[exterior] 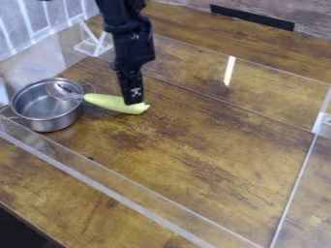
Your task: Move the green spoon to the left
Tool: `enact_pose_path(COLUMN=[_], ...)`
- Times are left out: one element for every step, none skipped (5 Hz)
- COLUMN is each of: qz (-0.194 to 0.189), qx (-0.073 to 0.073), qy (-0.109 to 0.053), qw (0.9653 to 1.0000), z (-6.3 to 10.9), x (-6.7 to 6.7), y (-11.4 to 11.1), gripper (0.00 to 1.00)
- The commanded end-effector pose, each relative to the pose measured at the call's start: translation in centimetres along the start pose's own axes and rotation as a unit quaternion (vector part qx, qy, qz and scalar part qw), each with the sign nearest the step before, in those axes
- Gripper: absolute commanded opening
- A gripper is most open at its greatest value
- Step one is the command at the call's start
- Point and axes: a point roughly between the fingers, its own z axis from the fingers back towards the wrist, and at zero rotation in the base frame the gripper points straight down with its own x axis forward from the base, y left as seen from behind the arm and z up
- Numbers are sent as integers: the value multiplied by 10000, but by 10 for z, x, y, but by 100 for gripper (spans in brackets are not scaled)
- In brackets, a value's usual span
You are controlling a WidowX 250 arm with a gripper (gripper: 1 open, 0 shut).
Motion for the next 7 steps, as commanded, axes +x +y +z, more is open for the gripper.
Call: enact_pose_path(qz=[-43, 101, 233, 376, 210, 35, -216], qx=[239, 231, 226, 240, 268, 296, 268], qy=[-179, -182, -179, -169, -147, -124, -105], qw=[9995, 9995, 9993, 9989, 9993, 9995, 9994], z=[19, 18, 17, 19, 30, 40, 42], x=[14, 21, 28, 35, 32, 30, 35], y=[15, 8, 2, -3, 0, 3, 1], gripper=[0, 0, 0, 0, 0, 0, 0])
